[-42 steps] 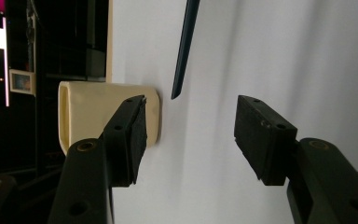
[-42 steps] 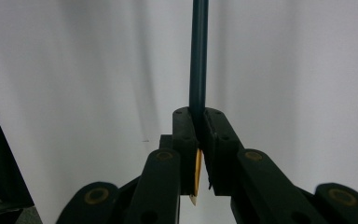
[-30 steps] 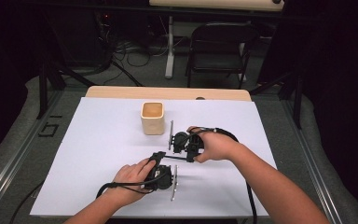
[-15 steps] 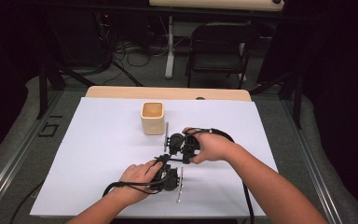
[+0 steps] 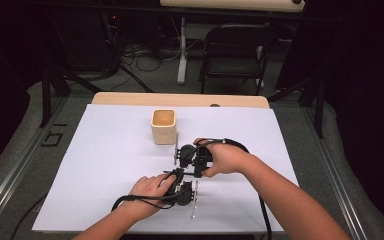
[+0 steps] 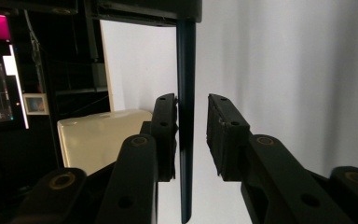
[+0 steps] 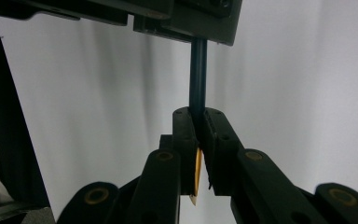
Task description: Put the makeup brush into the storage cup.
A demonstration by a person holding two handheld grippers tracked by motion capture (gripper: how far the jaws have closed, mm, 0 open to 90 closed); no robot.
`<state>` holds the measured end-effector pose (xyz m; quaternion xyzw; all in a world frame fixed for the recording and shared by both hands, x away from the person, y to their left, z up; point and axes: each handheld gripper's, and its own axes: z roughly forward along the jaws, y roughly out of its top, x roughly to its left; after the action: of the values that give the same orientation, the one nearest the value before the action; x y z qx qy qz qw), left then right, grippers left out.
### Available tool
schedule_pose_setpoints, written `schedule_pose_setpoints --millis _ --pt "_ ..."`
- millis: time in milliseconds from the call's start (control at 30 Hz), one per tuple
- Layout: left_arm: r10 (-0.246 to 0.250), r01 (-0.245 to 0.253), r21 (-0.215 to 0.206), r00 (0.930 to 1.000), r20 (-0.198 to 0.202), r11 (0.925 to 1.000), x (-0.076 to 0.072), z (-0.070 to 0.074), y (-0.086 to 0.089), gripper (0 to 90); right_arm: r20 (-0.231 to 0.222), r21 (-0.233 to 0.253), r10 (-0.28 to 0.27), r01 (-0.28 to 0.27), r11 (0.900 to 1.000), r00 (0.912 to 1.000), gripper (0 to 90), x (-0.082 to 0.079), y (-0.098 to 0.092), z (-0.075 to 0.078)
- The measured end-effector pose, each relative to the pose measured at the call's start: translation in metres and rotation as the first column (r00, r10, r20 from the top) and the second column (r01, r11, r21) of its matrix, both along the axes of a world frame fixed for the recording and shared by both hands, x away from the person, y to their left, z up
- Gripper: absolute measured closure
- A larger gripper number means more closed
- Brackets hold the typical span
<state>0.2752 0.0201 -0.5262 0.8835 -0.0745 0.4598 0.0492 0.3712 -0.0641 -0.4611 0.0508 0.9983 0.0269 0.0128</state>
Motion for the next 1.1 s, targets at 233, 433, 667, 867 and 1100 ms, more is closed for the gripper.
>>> schedule_pose_setpoints --millis 233,433,667,867,1100 --pt "-0.007 0.007 0.015 0.9999 0.012 0.9999 -0.0017 0.0001 -0.0004 82.3 -0.009 0.0 0.012 -0.012 1.0 0.9999 83.9 -0.0019 0.0022 -0.0008" --pt "-0.003 0.003 0.014 1.0 0.007 0.9999 -0.002 0.0006 -0.0004 83.0 -0.01 -0.003 0.012 -0.012 1.0 0.9999 83.9 -0.0021 0.0029 -0.0014" --pt "0.001 -0.001 0.008 0.9999 0.01 1.0 -0.0021 0.0006 0.0 83.4 -0.011 0.001 0.013 -0.013 1.0 0.9999 83.9 -0.002 0.003 -0.0013" --pt "0.008 -0.008 -0.001 0.9999 0.01 1.0 -0.0016 0.0005 0.0004 83.5 -0.008 0.005 0.006 -0.006 1.0 1.0 83.2 -0.0022 0.0031 -0.0014" --pt "0.032 -0.032 -0.014 0.9994 -0.01 0.9994 0.0016 0.0012 0.0062 83.6 0.033 0.019 -0.006 0.006 1.0 0.9994 65.2 -0.0001 -0.0016 0.0008"
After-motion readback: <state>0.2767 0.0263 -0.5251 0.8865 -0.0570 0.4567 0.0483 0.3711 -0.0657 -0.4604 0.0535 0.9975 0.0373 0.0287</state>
